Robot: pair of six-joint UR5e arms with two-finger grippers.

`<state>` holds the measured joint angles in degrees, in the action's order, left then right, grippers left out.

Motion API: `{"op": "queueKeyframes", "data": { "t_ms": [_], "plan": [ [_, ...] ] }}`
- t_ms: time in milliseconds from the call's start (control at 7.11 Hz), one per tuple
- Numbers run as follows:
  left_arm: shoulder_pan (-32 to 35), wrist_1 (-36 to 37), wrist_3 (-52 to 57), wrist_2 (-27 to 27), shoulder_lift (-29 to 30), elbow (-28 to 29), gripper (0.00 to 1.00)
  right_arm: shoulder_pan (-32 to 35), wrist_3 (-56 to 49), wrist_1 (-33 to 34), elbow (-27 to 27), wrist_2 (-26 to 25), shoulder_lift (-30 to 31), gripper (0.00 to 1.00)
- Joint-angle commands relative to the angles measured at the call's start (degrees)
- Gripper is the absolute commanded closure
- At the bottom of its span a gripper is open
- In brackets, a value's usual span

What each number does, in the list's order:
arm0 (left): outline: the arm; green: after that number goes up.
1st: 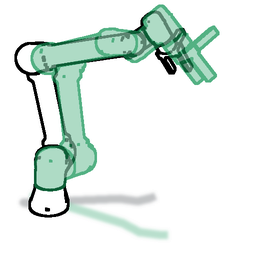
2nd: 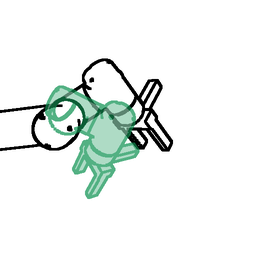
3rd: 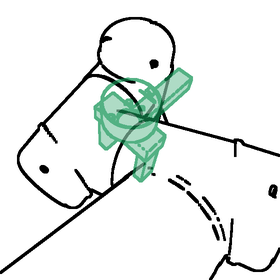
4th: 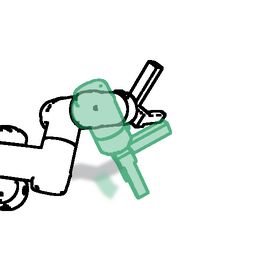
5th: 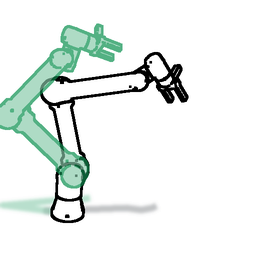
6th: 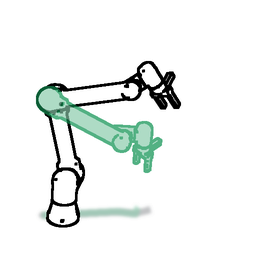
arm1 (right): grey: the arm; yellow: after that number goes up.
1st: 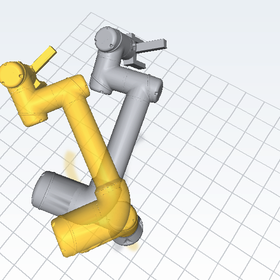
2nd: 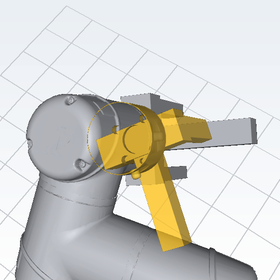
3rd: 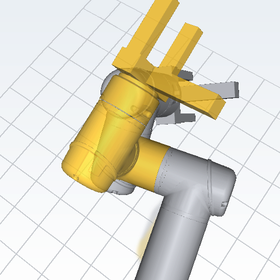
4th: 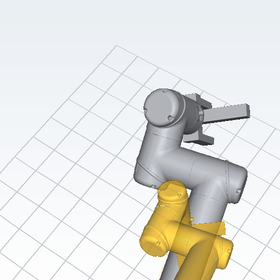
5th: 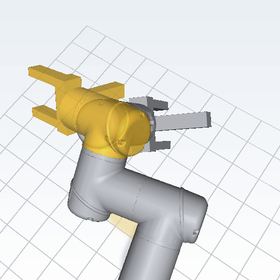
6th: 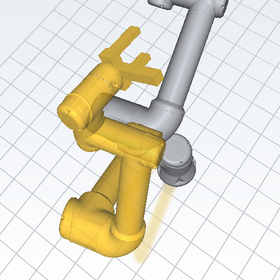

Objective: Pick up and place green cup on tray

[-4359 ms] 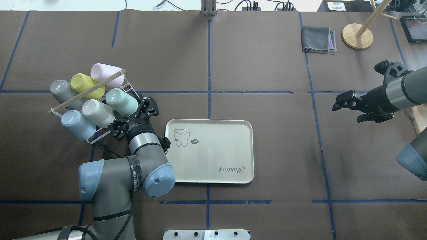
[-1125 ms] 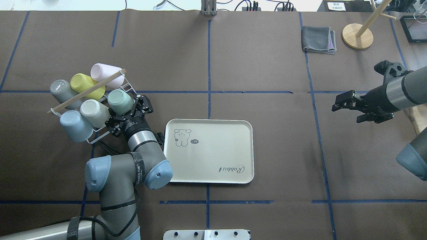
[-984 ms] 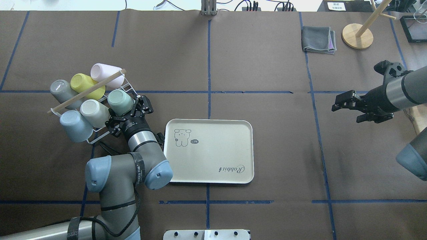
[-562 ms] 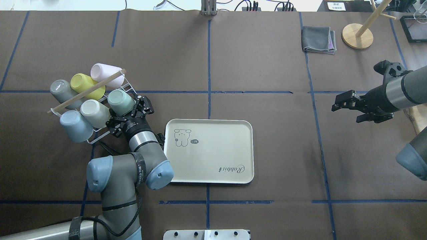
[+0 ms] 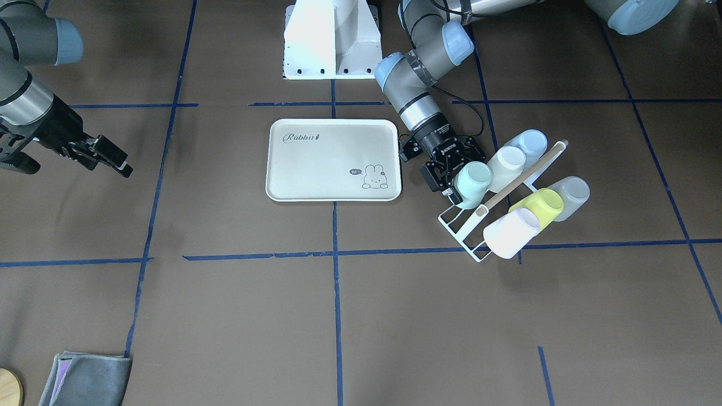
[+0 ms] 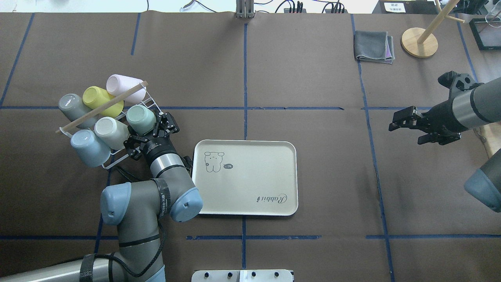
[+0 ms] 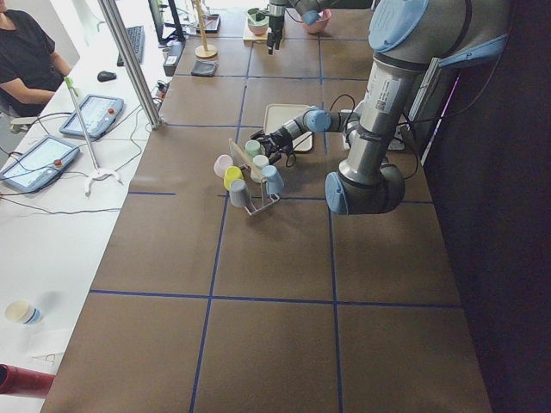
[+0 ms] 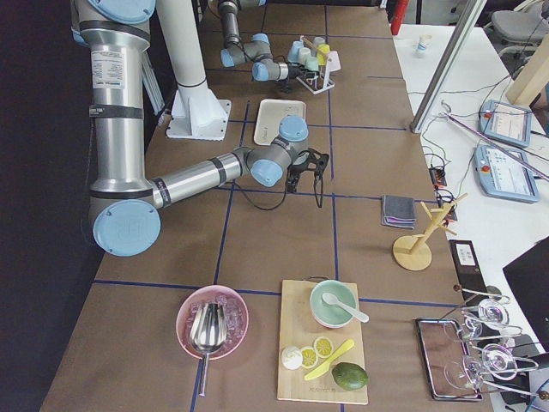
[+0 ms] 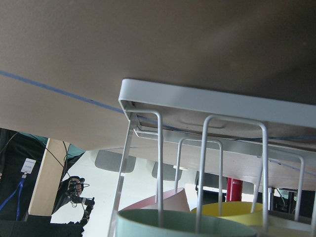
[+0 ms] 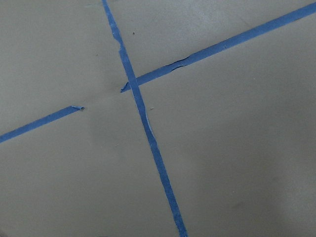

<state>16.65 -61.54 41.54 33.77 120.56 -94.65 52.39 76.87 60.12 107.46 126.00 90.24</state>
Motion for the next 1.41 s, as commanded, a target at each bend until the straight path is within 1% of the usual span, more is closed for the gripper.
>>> {"op": "queueKeyframes", "data": {
  "t_ms": [0,141,281,562,703,984,1125,1266],
  "plan": [
    [0.05,0.01,-0.05,0.06,0.03,-0.44,0.24,0.00,0.03,0.00,-0.06,0.03,0.02,0.00],
    [0.05,0.01,-0.14,0.06,0.03,-0.71,0.29,0.00,0.12,0.00,-0.06,0.03,0.02,0.00],
    [0.14,0.01,-0.05,0.06,0.20,-2.19,0.29,0.00,0.12,0.00,-0.06,0.03,0.02,0.00],
    [0.67,0.01,-0.05,0.06,-0.58,-8.59,0.29,0.00,0.12,0.00,-0.06,0.47,-0.07,0.00],
    [0.67,0.01,-0.05,-0.02,-2.67,-11.49,0.29,0.00,0.12,0.09,-0.06,0.47,-0.07,0.00],
    [0.67,0.02,-0.22,0.24,-5.76,-20.79,0.29,0.00,0.12,0.00,-0.06,0.47,-0.16,0.00],
    [0.58,0.01,-0.40,1.02,-5.68,-24.58,0.29,0.00,0.12,0.00,-0.15,0.47,-0.33,0.00],
    [0.49,-0.42,-3.10,3.90,-5.16,-26.44,0.29,0.00,0.12,0.00,-0.15,0.47,-0.33,0.00]
  ]
}}
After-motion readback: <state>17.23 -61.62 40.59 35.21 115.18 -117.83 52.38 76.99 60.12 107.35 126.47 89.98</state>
